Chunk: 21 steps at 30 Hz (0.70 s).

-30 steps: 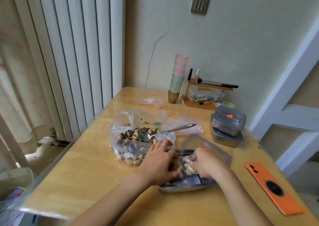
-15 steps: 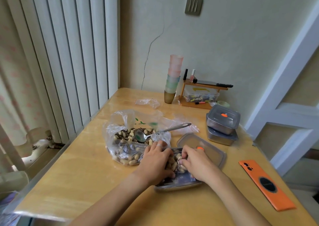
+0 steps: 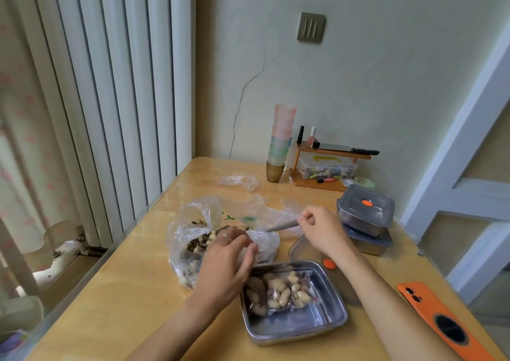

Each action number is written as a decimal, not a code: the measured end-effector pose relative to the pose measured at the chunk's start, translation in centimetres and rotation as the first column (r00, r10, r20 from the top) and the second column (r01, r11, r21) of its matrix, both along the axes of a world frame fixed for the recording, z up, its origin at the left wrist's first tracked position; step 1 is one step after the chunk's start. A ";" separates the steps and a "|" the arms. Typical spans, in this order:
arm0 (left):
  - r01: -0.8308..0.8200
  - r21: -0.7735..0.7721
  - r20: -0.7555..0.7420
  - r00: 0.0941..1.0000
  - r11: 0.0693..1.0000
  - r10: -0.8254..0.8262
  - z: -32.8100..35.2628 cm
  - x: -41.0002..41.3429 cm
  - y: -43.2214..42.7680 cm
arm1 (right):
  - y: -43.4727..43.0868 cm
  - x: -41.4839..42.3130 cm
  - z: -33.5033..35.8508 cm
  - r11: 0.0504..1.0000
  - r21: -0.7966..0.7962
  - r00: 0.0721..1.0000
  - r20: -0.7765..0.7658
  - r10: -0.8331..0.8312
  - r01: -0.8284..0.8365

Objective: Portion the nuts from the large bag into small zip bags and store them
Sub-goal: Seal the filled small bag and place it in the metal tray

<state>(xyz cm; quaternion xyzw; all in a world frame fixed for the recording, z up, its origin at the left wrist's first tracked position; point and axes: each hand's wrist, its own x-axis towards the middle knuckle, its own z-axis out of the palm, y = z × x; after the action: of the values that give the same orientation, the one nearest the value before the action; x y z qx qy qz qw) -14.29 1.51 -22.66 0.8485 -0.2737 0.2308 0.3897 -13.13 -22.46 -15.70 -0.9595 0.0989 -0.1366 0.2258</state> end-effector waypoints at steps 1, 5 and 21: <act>-0.044 -0.051 -0.003 0.999 0.998 0.044 -0.2 0.9 0.5 | 0.3 0.9 0.0 0.999 -0.009 0.999 0.021 0.037 -0.037; -0.117 -0.057 -0.174 0.979 0.991 0.106 -1.0 2.1 1.8 | 1.5 5.2 -0.3 0.990 -0.012 0.989 0.018 0.144 -0.144; 0.023 -0.065 -0.056 0.998 0.998 -0.027 -2.5 1.6 2.1 | 1.8 14.4 -5.4 0.963 -0.269 0.912 -0.397 -0.107 -0.004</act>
<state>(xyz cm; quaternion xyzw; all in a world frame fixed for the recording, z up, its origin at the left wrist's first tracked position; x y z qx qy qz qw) -12.69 3.60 -25.14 0.8383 -0.2654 0.2102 0.4274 1.26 -20.70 -21.14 -0.9852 0.1503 0.0486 0.0668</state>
